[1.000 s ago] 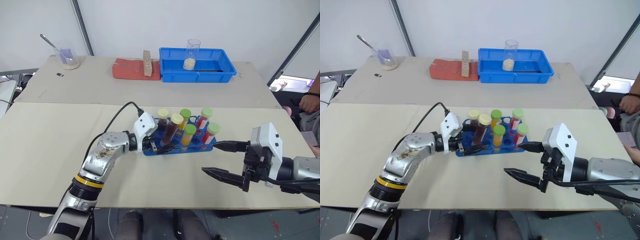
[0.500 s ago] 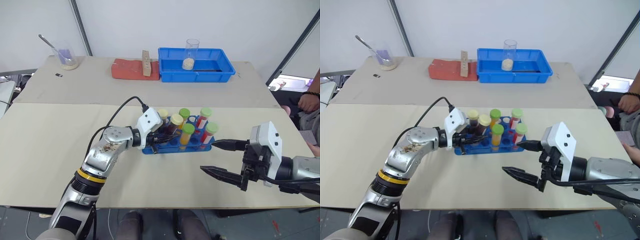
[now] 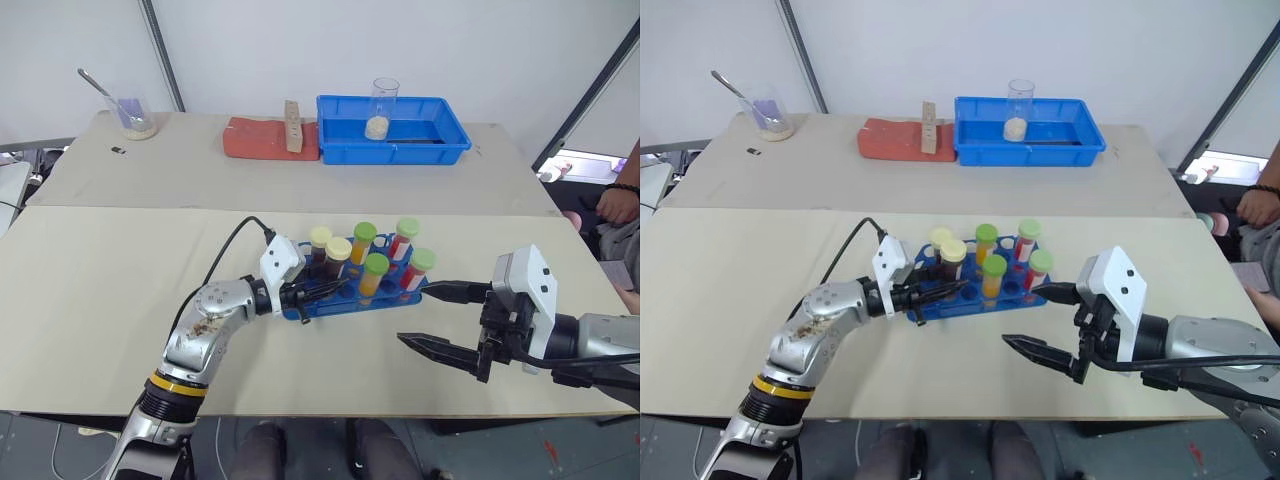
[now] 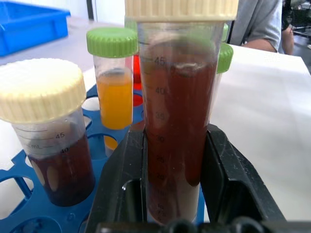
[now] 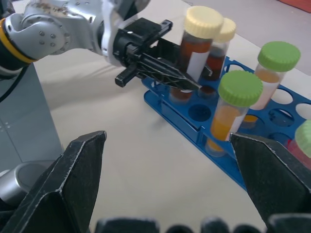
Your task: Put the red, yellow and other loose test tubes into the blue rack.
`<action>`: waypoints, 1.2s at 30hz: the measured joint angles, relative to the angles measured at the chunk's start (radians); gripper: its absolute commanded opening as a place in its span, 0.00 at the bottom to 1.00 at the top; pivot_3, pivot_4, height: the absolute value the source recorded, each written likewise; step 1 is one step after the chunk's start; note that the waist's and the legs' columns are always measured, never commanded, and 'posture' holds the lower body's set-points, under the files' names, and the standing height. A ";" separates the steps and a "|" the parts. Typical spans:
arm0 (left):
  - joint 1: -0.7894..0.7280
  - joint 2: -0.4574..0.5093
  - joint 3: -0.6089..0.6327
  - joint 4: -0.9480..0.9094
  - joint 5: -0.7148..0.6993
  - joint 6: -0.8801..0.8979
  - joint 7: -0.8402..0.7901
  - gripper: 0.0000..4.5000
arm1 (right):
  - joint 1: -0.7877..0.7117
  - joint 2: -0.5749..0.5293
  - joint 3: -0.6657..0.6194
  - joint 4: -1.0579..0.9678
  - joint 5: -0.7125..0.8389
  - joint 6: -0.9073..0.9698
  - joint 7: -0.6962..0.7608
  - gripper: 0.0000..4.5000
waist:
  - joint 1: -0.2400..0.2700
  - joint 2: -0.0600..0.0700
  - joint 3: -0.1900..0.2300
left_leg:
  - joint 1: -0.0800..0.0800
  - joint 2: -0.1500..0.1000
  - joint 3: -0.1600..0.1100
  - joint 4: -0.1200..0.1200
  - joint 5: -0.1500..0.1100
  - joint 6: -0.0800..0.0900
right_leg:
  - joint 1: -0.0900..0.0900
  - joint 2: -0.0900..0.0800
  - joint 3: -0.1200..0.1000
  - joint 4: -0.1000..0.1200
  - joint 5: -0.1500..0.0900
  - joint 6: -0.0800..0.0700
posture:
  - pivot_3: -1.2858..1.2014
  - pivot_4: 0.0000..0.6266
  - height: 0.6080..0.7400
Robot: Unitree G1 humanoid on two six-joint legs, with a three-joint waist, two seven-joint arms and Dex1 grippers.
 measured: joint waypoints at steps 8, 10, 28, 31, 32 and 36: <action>0.014 0.012 -0.006 0.035 0.016 -0.087 -0.023 0.63 | 0.002 0.000 0.000 0.000 -0.001 0.000 0.003 1.00 | -0.001 0.000 0.000 | 0.000 0.000 0.000 0.000 0.000 0.000 | 0.000 0.000 0.000 0.000 0.000 0.000 | 0.52 0.24 1.00; 0.014 0.024 -0.005 0.040 0.015 -0.090 -0.036 0.84 | 0.003 0.000 0.000 0.000 -0.001 0.000 0.005 1.00 | -0.001 0.000 0.000 | 0.000 0.000 0.000 0.000 0.000 0.000 | 0.000 0.000 0.000 0.000 0.000 0.000 | 0.52 0.24 1.00; 0.240 0.512 0.238 -0.273 -0.077 0.105 -0.164 0.99 | 0.067 -0.109 -0.034 0.178 -0.326 -0.270 0.428 1.00 | -0.004 0.001 0.000 | 0.002 0.002 0.003 -0.002 0.000 0.000 | -0.003 -0.002 0.000 -0.001 -0.001 -0.001 | 0.52 0.24 1.00; 0.289 0.566 0.308 -0.273 -0.060 0.097 -0.164 0.99 | 0.066 -0.132 -0.068 0.260 -0.374 -0.339 0.535 1.00 | 0.001 0.001 0.000 | 0.002 0.002 0.003 -0.002 0.000 0.000 | -0.003 -0.002 -0.001 -0.001 -0.001 -0.001 | 0.52 0.24 1.00; 0.302 0.575 0.329 -0.272 -0.054 0.095 -0.161 0.99 | 0.060 -0.145 -0.074 0.296 -0.385 -0.358 0.572 1.00 | 0.003 0.001 0.001 | 0.001 0.003 0.004 -0.002 0.000 0.000 | -0.003 -0.003 -0.001 -0.001 -0.001 -0.001 | 0.52 0.24 1.00; 0.314 0.589 0.400 -0.260 -0.042 0.095 -0.142 0.99 | -0.001 -0.190 -0.077 0.432 -0.441 -0.420 0.663 1.00 | 0.003 0.001 0.001 | 0.001 0.004 0.006 -0.002 0.000 -0.001 | -0.005 -0.004 -0.001 -0.001 -0.001 -0.001 | 0.52 0.24 1.00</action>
